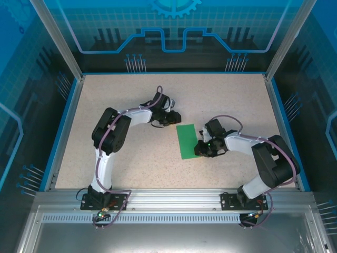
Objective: Fold a paper plane with a square sheet of paper (fold left side to right side)
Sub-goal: First fold the square sheet of paper in half at the center of the table, then fold the triangle a second time at the center of the table.
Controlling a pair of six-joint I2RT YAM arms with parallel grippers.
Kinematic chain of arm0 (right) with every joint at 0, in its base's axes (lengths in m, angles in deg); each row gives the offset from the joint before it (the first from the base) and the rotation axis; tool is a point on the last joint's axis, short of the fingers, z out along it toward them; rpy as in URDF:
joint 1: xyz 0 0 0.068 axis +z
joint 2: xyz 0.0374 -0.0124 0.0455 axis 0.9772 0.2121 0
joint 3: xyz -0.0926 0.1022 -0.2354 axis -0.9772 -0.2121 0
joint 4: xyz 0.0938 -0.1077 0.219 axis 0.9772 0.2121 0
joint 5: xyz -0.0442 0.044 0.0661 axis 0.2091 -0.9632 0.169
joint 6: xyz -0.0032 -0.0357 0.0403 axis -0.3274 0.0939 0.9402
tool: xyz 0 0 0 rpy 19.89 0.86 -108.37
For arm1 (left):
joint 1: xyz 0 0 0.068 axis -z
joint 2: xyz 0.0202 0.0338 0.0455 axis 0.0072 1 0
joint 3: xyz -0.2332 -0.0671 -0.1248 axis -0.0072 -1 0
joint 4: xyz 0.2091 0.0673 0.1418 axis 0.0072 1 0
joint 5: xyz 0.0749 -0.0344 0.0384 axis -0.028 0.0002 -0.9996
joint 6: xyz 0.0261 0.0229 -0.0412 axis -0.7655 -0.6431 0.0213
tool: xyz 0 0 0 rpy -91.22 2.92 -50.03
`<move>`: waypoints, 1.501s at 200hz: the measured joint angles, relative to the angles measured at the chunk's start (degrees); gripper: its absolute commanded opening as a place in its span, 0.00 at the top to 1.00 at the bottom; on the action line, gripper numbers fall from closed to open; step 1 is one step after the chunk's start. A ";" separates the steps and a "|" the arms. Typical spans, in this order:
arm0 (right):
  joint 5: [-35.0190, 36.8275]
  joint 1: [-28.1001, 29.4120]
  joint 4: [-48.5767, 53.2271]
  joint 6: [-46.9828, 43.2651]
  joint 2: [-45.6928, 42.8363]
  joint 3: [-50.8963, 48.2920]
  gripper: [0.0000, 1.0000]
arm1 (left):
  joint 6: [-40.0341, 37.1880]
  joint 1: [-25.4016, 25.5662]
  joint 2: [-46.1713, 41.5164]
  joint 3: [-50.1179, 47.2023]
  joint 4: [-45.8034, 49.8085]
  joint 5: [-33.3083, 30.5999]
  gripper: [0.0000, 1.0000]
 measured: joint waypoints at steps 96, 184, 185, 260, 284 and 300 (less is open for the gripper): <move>-0.28 6.05 -9.51 12.92 -7.19 -8.96 0.83 | -0.94 -2.49 -5.57 -4.46 0.61 -1.40 0.57; 7.45 6.62 1.86 9.09 -18.95 -4.00 0.52 | 4.28 4.57 -22.25 -22.05 -1.36 3.87 0.58; 7.58 6.56 2.01 9.01 -19.04 -3.91 0.52 | 4.37 4.72 -22.25 -22.14 -1.36 3.91 0.58; 9.88 -0.17 9.07 0.76 -26.69 -5.95 0.27 | 7.76 10.80 -20.00 -23.54 -1.40 5.55 0.62; 8.94 -0.81 9.31 0.37 -27.43 -7.37 0.25 | 8.00 10.86 -18.14 -23.45 -1.40 5.57 0.62; 8.55 -1.05 9.60 0.13 -27.43 -7.45 0.23 | 8.00 10.86 -17.46 -23.30 -1.36 5.55 0.62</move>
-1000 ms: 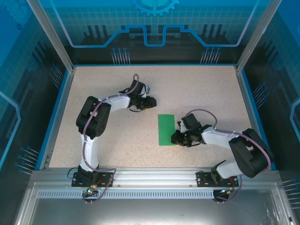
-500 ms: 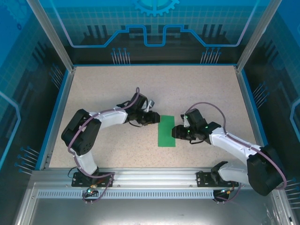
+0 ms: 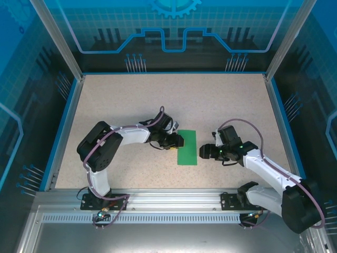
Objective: Fold a paper plane with a square sheet of paper (fold left side to right side)
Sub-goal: Fold the triangle a second time at the center of the table.
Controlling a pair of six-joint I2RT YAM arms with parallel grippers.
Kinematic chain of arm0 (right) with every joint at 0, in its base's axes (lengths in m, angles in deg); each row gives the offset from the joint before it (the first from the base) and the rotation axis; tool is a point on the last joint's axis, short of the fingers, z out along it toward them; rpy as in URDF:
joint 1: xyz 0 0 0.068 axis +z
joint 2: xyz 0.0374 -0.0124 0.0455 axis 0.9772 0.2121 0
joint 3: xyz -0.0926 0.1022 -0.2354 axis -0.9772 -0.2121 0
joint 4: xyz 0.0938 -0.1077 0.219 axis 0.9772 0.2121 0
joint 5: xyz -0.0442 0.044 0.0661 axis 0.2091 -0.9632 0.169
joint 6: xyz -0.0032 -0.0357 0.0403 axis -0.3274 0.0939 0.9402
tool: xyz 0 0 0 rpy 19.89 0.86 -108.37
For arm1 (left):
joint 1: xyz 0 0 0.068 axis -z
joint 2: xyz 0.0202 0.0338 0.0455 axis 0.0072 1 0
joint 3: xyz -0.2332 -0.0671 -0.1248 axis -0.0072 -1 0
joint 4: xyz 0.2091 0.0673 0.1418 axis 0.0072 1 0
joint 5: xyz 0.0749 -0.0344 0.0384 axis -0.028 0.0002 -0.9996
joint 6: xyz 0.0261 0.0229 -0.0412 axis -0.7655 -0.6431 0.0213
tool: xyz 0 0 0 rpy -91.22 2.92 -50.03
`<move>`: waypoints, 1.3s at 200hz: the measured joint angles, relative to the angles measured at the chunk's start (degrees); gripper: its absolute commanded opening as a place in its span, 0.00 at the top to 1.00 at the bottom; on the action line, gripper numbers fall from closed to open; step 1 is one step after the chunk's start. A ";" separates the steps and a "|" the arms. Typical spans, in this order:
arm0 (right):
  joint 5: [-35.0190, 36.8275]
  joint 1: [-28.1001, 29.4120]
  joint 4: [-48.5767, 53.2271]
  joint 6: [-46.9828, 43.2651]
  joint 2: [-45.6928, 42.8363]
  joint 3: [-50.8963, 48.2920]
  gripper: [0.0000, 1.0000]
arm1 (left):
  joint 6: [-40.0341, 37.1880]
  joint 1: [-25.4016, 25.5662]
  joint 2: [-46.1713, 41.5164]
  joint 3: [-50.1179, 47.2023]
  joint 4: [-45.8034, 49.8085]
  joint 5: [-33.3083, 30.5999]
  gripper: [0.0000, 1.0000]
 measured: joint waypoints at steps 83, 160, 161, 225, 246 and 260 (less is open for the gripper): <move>-5.11 -0.98 -0.11 -1.29 2.32 0.09 0.18 | -0.28 0.22 2.19 1.29 1.11 -1.03 0.63; -11.98 -1.25 -3.89 1.57 10.86 1.70 0.28 | -1.57 1.11 2.43 2.49 3.19 -3.19 0.63; -12.17 -1.25 -4.15 1.62 11.04 1.70 0.28 | -1.57 1.11 2.43 2.49 3.19 -3.19 0.63; -18.27 -1.92 -11.17 8.39 17.27 1.68 0.36 | -1.57 1.18 2.43 2.49 3.17 -3.28 0.63; -19.41 -1.97 -12.90 9.99 18.53 1.55 0.40 | -1.57 1.18 2.43 2.49 3.13 -3.28 0.63; -20.06 -1.97 -14.29 10.93 19.17 1.20 0.40 | -1.57 1.18 2.43 2.49 3.10 -3.26 0.63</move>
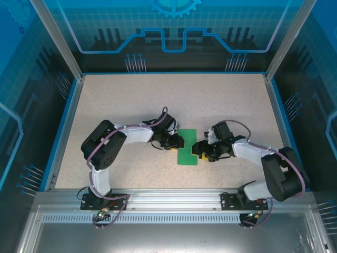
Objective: Fold a paper plane with a square sheet of paper (fold left side to right side)
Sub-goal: Fold the triangle a second time at the center of the table.
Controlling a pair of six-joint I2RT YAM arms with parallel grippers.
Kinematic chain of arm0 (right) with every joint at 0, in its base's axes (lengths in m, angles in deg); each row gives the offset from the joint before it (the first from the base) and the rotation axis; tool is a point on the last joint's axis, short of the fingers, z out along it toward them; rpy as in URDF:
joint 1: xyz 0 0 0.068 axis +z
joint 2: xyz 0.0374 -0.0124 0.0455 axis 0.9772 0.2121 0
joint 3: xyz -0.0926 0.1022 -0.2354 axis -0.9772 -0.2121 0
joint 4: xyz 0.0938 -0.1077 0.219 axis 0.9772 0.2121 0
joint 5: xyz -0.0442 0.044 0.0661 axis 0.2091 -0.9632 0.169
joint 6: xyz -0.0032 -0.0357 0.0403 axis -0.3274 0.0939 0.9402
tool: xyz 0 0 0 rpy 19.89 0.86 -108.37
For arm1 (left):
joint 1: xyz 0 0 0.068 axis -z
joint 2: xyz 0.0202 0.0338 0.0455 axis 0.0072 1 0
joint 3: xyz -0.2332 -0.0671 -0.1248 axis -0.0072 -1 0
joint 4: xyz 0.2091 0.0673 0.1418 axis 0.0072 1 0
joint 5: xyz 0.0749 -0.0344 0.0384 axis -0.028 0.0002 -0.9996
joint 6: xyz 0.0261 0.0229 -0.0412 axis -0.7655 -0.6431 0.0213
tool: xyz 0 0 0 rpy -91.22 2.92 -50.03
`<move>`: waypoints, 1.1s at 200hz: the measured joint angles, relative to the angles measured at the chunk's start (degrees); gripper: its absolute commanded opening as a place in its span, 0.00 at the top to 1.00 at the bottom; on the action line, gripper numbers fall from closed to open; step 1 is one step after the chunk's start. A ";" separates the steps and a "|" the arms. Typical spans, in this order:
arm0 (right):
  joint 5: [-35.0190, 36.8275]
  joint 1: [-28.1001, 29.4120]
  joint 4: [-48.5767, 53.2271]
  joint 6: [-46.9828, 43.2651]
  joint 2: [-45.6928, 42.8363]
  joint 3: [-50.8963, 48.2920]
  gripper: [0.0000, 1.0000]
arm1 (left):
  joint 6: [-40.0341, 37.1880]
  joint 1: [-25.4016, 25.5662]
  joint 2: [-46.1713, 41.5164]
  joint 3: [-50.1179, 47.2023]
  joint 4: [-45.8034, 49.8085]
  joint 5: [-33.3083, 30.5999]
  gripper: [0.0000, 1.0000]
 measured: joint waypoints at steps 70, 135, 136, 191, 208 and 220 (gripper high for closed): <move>-1.03 0.02 -2.05 1.29 2.56 -0.39 0.42 | 0.00 0.33 0.00 0.00 -0.13 -0.28 0.63; -2.19 0.17 -4.92 3.04 3.48 -0.85 0.43 | 0.00 0.37 0.00 0.00 -0.26 -0.28 0.59; -2.25 0.17 -5.01 3.17 3.48 -0.90 0.43 | -0.02 0.37 -0.02 0.00 -0.28 -0.28 0.59; -2.84 0.17 -8.15 5.29 4.26 -1.09 0.42 | -1.57 0.90 -4.37 -2.47 -1.79 -1.46 0.45; -3.13 0.15 -8.59 5.90 4.52 -1.09 0.42 | -2.38 0.90 -8.61 -4.94 -2.82 -2.43 0.44; -3.41 0.11 -8.85 6.23 4.79 -1.05 0.43 | -3.32 0.90 -12.02 -6.86 -4.20 -3.15 0.43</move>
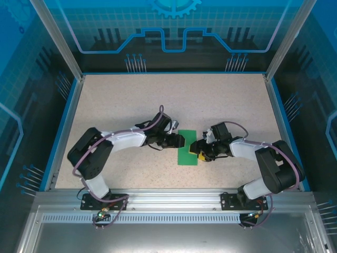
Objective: Fold a paper plane with a square sheet of paper (fold left side to right side)
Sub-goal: Fold the triangle a second time at the center of the table.
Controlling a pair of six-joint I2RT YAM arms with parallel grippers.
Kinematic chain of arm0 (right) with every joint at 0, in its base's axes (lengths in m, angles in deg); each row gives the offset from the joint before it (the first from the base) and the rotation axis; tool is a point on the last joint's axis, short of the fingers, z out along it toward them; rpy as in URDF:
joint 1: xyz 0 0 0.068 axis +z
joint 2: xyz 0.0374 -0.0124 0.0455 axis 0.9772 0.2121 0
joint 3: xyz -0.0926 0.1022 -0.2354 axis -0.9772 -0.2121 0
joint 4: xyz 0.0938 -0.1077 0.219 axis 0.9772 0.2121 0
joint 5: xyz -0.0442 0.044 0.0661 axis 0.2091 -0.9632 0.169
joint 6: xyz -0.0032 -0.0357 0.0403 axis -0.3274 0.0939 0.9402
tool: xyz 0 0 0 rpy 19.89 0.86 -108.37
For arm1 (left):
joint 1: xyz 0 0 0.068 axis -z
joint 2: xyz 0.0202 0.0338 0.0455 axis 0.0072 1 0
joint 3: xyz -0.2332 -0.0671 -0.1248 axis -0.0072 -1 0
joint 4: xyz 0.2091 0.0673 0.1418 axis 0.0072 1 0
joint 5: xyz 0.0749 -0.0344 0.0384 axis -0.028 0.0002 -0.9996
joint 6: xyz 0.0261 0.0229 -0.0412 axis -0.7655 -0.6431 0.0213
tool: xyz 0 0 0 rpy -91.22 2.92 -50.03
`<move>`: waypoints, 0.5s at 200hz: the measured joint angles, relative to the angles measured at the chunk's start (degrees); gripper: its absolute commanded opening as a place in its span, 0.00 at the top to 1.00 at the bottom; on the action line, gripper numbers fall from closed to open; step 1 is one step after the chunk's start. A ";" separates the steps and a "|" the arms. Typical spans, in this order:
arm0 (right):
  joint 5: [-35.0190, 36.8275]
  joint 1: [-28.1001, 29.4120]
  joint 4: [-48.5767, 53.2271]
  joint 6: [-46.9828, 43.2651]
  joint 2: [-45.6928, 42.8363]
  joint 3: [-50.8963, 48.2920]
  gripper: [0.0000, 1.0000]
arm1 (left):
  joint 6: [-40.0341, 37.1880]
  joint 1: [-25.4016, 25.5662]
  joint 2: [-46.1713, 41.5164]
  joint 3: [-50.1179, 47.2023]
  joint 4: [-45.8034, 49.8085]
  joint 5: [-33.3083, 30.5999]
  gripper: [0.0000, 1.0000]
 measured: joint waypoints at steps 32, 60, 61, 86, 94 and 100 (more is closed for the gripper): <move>-0.37 -0.11 0.61 0.92 0.79 0.90 0.42 | -3.43 0.68 -8.79 -5.09 -2.93 -2.43 0.41; -0.81 -0.22 1.33 0.87 2.64 2.99 0.42 | -6.58 4.04 -13.84 -8.50 -3.72 -5.35 0.40; -0.81 -0.22 1.33 0.85 2.71 3.08 0.42 | -6.71 4.24 -14.08 -8.70 -3.69 -5.57 0.40; -0.87 -0.37 1.31 0.28 4.35 5.86 0.42 | -8.94 8.44 -17.73 -11.34 -3.48 -8.98 0.39; -1.03 -0.55 1.33 0.22 4.55 6.73 0.43 | -9.57 9.94 -18.69 -11.82 -3.43 -10.51 0.39; -1.07 -0.74 1.33 0.09 4.70 7.26 0.42 | -10.21 11.15 -19.26 -12.00 -3.39 -11.58 0.38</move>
